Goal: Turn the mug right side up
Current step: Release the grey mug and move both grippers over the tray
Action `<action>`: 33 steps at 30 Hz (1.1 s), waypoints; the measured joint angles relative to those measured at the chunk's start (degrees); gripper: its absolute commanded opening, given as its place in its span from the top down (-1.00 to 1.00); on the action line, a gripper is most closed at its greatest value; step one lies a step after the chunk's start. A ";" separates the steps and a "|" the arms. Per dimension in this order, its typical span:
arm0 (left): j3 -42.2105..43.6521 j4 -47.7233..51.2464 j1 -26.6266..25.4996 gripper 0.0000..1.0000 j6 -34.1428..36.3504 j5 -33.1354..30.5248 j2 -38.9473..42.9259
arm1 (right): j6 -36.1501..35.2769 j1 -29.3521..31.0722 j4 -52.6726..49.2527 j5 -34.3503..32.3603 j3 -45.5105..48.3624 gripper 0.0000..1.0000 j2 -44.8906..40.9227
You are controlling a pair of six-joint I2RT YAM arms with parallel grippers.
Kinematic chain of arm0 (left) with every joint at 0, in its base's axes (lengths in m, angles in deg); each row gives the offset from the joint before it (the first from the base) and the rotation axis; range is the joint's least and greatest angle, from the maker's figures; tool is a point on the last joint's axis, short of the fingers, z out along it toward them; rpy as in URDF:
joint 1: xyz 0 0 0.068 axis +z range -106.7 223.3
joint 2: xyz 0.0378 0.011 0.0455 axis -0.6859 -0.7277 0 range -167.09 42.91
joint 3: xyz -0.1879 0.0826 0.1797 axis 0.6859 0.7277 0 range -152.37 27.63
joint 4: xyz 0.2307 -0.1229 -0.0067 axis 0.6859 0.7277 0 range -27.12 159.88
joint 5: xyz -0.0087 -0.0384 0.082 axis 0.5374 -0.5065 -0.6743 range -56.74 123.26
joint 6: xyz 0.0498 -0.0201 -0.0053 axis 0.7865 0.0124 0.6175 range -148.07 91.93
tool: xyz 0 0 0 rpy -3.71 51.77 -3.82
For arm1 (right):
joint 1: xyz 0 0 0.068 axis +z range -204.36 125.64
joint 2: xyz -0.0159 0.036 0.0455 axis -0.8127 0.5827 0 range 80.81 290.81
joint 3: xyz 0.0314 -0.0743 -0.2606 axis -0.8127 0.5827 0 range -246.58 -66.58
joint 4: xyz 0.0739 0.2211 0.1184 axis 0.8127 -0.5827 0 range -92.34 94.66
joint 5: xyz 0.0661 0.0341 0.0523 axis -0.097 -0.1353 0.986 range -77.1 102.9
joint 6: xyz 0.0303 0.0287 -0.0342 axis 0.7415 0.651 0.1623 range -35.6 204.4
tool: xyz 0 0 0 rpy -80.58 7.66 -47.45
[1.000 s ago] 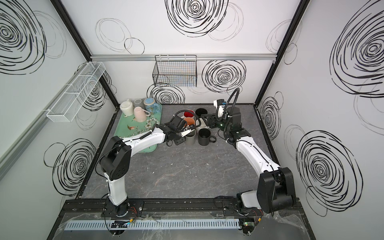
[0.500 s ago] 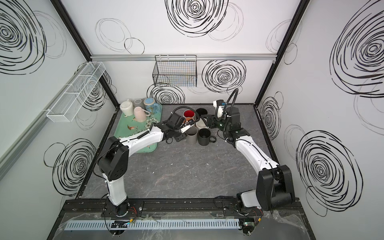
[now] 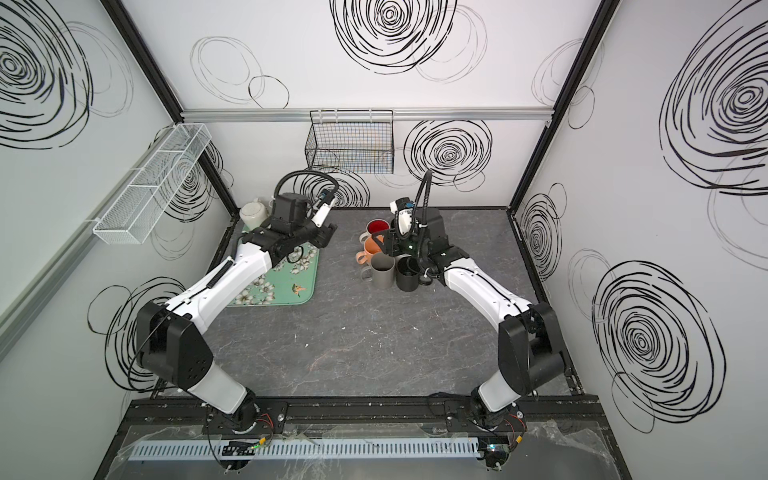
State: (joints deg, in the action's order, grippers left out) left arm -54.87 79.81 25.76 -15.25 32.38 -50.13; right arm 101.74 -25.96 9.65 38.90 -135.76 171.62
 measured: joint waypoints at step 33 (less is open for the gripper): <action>-38.82 5.90 23.28 -0.27 -26.84 -4.44 -42.10 | 1.27 14.12 -10.78 -2.51 -34.23 0.10 35.91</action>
State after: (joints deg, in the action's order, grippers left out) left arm -93.69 85.71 49.04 -42.09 27.94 -92.22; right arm 103.01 -11.84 -1.13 36.39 -169.99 207.53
